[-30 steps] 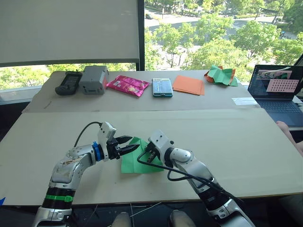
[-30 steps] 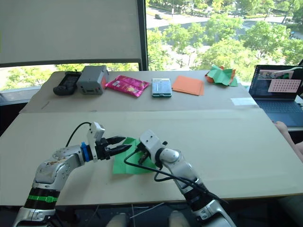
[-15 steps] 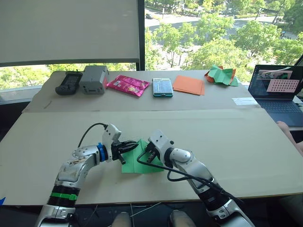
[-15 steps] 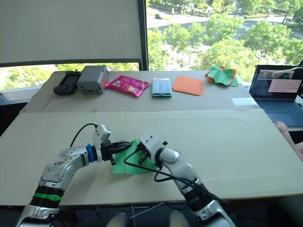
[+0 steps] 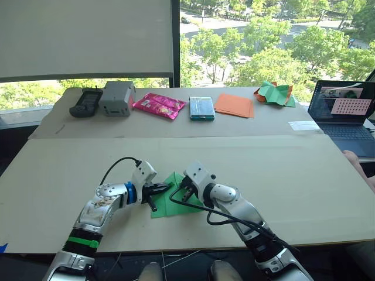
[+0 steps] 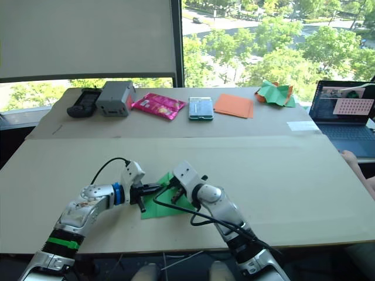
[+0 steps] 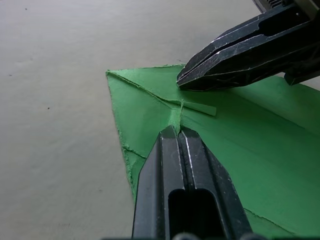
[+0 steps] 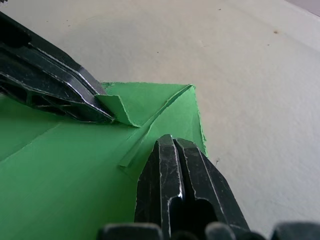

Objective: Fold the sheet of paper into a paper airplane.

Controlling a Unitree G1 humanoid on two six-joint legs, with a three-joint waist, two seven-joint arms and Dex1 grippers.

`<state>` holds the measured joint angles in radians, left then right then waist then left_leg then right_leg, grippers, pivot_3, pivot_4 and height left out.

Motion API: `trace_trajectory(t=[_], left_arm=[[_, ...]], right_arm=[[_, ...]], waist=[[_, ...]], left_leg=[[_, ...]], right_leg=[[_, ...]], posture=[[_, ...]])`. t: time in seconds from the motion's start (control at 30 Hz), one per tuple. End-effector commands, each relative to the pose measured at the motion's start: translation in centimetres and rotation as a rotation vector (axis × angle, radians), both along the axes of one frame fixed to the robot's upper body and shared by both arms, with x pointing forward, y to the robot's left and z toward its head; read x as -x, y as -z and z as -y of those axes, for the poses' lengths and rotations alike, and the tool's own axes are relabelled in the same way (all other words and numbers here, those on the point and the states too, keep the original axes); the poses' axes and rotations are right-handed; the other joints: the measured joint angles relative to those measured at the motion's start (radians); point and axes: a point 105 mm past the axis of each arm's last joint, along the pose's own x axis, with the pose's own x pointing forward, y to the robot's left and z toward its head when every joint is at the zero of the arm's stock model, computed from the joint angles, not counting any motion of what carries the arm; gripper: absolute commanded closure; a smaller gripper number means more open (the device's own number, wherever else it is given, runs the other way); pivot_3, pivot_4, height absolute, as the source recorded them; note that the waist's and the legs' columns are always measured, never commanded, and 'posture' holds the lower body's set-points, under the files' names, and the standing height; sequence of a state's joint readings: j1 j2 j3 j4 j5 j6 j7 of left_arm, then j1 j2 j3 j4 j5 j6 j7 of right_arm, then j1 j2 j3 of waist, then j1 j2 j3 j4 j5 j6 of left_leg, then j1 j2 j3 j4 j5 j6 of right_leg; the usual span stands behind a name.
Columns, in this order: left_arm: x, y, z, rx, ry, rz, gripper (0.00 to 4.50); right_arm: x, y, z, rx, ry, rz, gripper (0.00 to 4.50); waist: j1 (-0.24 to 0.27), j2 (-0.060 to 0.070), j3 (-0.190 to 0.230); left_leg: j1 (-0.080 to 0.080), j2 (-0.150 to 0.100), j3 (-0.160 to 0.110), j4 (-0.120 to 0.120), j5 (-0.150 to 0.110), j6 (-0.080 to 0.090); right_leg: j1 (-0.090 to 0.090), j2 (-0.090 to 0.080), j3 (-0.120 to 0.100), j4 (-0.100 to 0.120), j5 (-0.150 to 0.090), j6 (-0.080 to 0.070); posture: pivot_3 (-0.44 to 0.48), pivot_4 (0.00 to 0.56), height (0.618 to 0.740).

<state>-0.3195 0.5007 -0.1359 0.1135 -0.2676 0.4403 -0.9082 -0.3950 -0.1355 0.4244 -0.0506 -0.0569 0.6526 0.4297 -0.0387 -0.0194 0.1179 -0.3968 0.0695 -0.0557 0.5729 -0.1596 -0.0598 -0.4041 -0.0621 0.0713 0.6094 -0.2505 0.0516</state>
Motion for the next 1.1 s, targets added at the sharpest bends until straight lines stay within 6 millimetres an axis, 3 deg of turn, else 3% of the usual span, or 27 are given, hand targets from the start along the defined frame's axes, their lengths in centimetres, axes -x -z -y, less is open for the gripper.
trace_trajectory(t=[0.03,0.27,0.5,0.8,1.1], left_arm=[[-0.4,-0.3,0.6,-0.008,0.020,0.024,4.48],[-0.1,0.3,0.7,-0.021,0.047,0.009,4.48],[0.1,0.4,0.3,-0.038,0.053,0.003,4.48],[0.3,0.4,-0.1,-0.057,0.053,0.009,4.48],[0.4,0.4,-0.4,-0.066,0.049,0.014,4.48]], right_arm=[[0.3,-0.3,-0.5,-0.024,-0.012,-0.015,4.50],[-1.2,-3.3,-1.6,-0.143,-0.024,0.054,4.50],[-3.1,-4.1,-2.3,-0.149,-0.032,0.108,4.50],[-3.5,-0.5,-2.1,-0.029,-0.030,0.032,4.50],[-3.3,0.8,-2.2,0.051,-0.041,0.003,4.50]], waist=[[0.001,0.001,0.000],[0.004,0.003,0.003],[0.004,0.003,0.003],[-0.002,0.004,0.003],[-0.006,0.004,0.003]], left_leg=[[0.000,0.000,0.000,0.000,0.000,0.000],[-0.002,0.000,0.000,0.000,0.000,0.000],[-0.002,0.000,0.000,0.000,0.000,0.000],[-0.002,0.000,0.000,0.000,0.000,0.001],[-0.001,0.000,0.000,0.000,0.000,0.001]], right_leg=[[0.000,0.000,0.000,0.000,0.000,0.000],[-0.001,0.000,0.000,0.000,0.000,0.000],[-0.001,0.000,0.000,0.000,0.000,0.000],[0.000,0.000,0.000,0.002,0.000,0.000],[0.000,0.001,0.000,0.002,0.000,0.000]], posture=[[0.000,0.150,0.706],[0.000,0.150,0.706],[0.000,0.150,0.706],[0.000,0.150,0.706],[0.000,0.150,0.706]])
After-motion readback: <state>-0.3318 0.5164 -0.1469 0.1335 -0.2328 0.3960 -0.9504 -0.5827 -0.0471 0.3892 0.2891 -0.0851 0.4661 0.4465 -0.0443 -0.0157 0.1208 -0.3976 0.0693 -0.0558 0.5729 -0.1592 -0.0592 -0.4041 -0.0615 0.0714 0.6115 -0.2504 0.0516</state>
